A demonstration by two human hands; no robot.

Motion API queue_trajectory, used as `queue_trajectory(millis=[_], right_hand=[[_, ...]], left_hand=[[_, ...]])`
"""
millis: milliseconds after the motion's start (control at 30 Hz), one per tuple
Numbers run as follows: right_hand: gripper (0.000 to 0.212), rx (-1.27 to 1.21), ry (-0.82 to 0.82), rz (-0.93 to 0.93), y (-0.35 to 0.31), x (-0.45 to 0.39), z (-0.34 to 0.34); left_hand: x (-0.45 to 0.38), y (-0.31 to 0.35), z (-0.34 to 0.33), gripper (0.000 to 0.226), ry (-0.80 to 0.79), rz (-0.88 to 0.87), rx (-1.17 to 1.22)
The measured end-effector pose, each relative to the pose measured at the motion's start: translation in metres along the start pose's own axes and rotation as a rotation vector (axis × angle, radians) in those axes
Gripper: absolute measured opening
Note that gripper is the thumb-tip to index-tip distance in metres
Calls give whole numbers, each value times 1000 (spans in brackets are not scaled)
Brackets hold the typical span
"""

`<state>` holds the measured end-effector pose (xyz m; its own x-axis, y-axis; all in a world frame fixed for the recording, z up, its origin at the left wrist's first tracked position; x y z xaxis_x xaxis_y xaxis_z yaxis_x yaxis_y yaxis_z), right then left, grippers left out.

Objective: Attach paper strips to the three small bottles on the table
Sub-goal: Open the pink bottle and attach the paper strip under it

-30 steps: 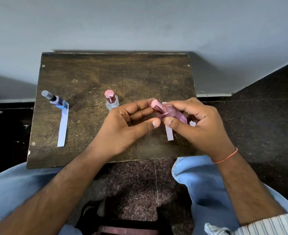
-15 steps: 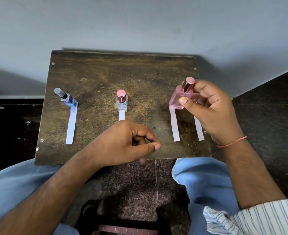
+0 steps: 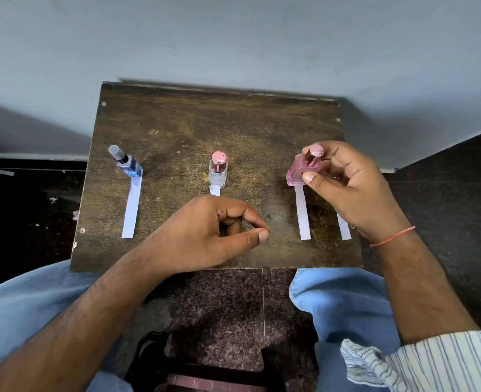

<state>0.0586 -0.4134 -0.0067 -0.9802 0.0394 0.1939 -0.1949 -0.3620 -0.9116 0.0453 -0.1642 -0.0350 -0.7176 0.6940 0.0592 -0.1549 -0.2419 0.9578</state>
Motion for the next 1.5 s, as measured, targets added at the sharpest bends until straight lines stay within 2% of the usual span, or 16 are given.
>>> queue_trajectory(millis=[367,567,667,833,900,1167,1267,1500], right_hand=[[40,8,-19,-39,7,1,0],[65,44,-32,-42,13,5,10],[77,117,14,-43,19,8,24],[74,444,79,25,26,20,51],[72,542,42,63,28,25,56],[76,603,-122,-51,47,35,57],[78,626,-142,-115,51,37,60],[77,649,-150,-133,54,39,64]], left_hand=[[0,-4,0,19,3,-15,5],[-2,-6,-4,19,-8,-2,5],[-4,-4,-7,19,-9,-4,8],[-7,-1,-14,18,-15,-6,18],[-9,1,-18,18,-19,-11,15],[-16,-2,-33,18,-42,0,24],[-17,-3,-35,19,-49,7,19],[-18,-1,-37,21,-56,14,7]])
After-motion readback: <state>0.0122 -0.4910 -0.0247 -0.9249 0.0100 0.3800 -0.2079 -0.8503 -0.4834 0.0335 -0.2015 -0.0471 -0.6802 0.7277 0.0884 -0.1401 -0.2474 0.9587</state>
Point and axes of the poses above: each hand's wrist, its own x-axis away from the middle knuckle, its own z-axis out of the back of the hand, y = z × x, the point moved 6 cm from there along -x, towards the middle knuckle, and after that the axes turned 5 degrees about -z, right-handed, at the moved point
